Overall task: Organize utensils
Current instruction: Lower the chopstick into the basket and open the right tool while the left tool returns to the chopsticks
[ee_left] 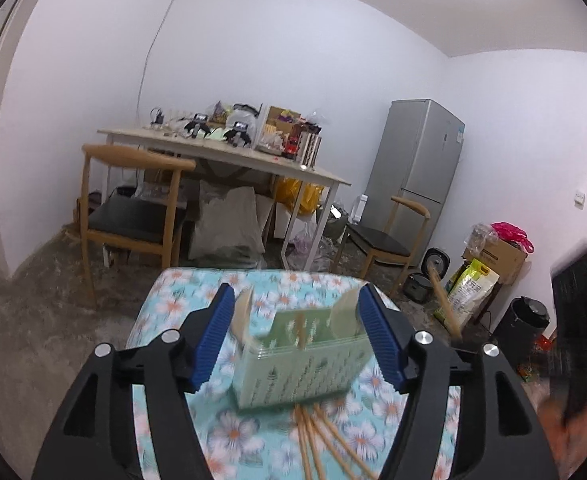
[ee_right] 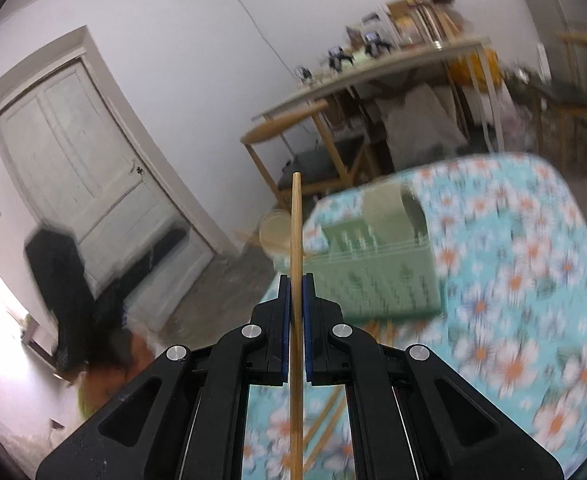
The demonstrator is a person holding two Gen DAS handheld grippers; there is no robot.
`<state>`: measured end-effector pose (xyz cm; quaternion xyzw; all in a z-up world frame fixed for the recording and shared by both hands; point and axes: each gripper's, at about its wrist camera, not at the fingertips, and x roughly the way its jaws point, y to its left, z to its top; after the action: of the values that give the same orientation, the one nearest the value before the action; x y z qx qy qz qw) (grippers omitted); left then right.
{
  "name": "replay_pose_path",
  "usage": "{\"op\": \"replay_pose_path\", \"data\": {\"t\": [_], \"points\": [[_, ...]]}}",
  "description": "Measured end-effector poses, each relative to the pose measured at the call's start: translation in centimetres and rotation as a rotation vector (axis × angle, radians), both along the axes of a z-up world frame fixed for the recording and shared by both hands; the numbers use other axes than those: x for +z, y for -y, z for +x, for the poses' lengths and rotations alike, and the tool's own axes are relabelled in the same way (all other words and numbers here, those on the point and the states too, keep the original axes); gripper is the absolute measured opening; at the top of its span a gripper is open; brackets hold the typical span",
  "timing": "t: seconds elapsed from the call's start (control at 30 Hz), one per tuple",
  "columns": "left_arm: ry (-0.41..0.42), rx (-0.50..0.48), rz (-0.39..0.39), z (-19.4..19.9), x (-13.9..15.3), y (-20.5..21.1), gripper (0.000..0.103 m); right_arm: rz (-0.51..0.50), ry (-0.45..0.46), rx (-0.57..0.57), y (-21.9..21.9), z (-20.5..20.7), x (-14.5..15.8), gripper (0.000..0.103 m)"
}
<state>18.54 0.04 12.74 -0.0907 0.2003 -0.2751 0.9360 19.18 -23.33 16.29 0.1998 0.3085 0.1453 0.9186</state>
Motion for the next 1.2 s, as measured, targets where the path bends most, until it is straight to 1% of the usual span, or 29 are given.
{"op": "replay_pose_path", "data": {"t": [0.13,0.2,0.3,0.43,0.53,0.63,0.67,0.73,0.97,1.1,1.2], "points": [[-0.057,-0.006,-0.033,-2.4,-3.0,-2.2,0.064,-0.051,0.069,-0.002,-0.8,3.3,2.6,0.004],[-0.079,-0.007,-0.039,-3.2,-4.3,-2.9,0.065,-0.089,0.118,-0.009,-1.5,5.3,3.8,0.004],[-0.123,-0.008,-0.045,-4.1,-6.4,-3.6,0.065,-0.127,0.168,-0.014,-2.3,7.8,4.7,0.004],[-0.149,-0.008,-0.056,-4.9,-8.0,-4.4,0.065,-0.164,0.234,-0.029,-3.0,10.6,5.6,0.004],[-0.14,-0.008,-0.05,-5.1,-8.4,-4.8,0.065,-0.199,0.275,-0.039,-3.7,12.6,5.8,0.004],[-0.134,-0.009,-0.047,-5.3,-8.8,-5.3,0.065,-0.245,0.276,-0.054,-4.3,14.8,5.0,0.004],[-0.132,-0.006,-0.044,-5.4,-8.9,-5.4,0.065,-0.259,0.276,-0.059,-4.5,15.0,4.9,0.004],[-0.129,-0.003,-0.038,-5.4,-9.2,-5.5,0.065,-0.303,0.27,-0.066,-4.9,16.2,3.7,0.004],[-0.153,0.005,-0.038,-5.1,-10.2,-5.9,0.065,-0.437,0.221,-0.062,-6.1,17.5,0.4,0.004],[-0.164,0.006,-0.043,-5.1,-10.5,-5.9,0.065,-0.47,0.194,-0.062,-6.2,17.3,-0.3,0.004],[-0.166,0.006,-0.052,-5.1,-10.4,-5.9,0.065,-0.474,0.199,-0.067,-6.0,17.2,-0.2,0.004]]}}
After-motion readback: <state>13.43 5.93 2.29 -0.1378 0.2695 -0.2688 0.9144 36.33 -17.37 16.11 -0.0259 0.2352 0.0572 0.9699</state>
